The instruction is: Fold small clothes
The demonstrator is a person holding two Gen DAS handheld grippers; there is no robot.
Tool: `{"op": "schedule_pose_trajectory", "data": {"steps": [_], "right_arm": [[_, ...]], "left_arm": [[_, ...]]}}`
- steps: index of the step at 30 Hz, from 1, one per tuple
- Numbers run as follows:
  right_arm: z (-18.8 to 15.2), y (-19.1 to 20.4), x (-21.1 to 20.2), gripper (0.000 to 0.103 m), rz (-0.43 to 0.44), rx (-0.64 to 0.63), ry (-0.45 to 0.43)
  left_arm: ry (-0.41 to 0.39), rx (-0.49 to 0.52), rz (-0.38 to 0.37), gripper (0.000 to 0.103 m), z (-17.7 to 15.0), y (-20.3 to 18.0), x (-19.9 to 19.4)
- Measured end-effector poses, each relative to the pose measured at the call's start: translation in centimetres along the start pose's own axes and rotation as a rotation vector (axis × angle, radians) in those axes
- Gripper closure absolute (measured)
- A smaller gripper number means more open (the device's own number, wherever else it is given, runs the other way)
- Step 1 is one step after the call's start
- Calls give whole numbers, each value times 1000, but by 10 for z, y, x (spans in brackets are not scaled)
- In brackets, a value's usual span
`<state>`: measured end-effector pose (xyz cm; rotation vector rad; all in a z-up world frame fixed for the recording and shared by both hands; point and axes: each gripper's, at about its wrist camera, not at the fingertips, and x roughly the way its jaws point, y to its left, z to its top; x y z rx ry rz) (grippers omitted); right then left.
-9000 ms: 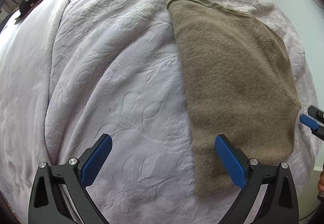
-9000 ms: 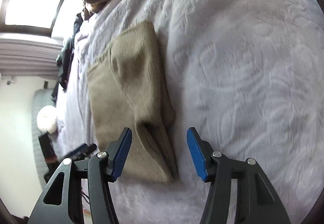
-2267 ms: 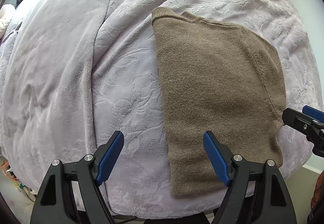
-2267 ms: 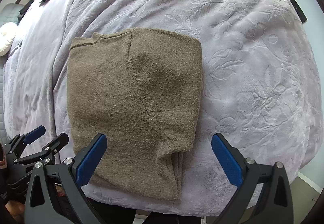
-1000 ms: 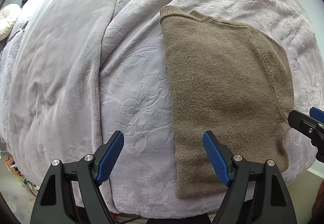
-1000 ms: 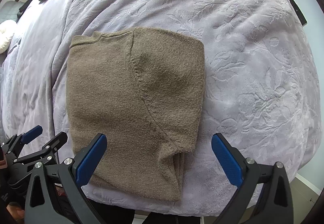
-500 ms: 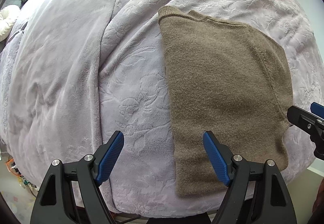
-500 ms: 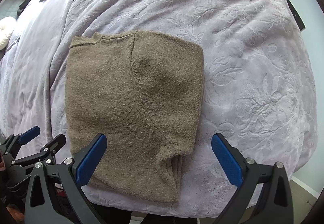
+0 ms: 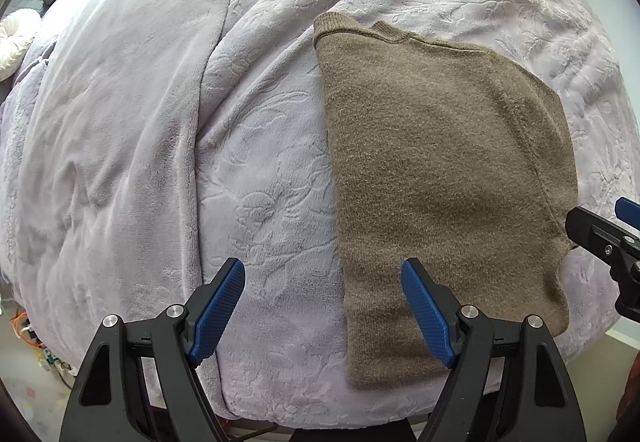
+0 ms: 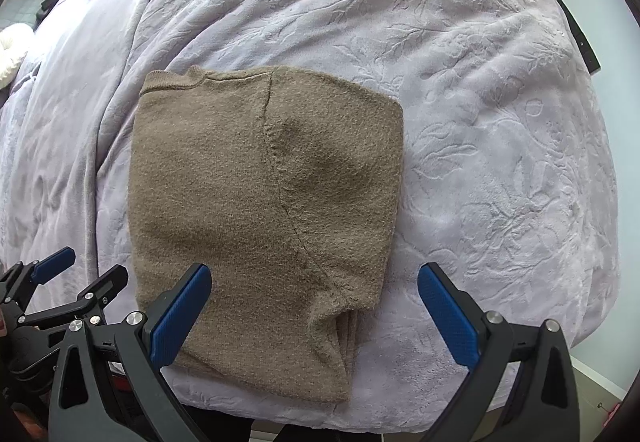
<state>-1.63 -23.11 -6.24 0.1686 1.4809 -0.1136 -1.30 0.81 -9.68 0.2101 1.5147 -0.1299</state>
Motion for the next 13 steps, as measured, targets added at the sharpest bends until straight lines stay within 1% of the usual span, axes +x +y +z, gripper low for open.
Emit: {"op": "schedule_pose_trajectory", "data": {"steps": [6, 10, 13], "right_arm": [[-2, 2, 1, 0, 0, -4, 4], [-3, 3, 2, 0, -1, -5, 4], [-5, 3, 3, 0, -1, -1, 5]], "left_arm": [[-5, 6, -15, 22, -1, 0, -1], [-34, -4, -32, 22, -1, 0, -6], [-37, -4, -39, 22, 0, -1, -8]]}}
